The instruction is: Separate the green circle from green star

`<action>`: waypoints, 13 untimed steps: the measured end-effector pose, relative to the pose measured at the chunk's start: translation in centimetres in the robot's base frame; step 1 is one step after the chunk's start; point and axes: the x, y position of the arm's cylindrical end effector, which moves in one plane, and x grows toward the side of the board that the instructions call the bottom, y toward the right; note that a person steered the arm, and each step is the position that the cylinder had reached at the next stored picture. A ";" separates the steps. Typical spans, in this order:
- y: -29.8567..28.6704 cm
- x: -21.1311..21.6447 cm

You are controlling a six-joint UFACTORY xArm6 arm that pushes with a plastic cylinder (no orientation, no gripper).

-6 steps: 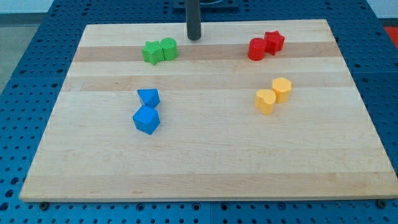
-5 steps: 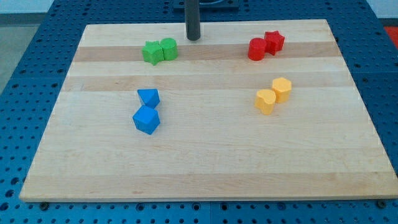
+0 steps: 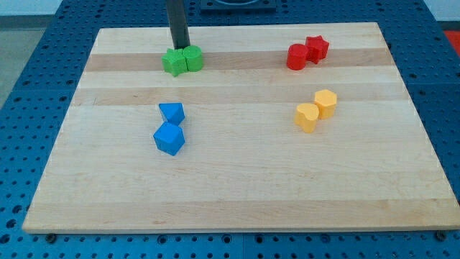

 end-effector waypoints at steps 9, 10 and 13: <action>4.9 2.1; 6.3 2.1; 1.9 5.7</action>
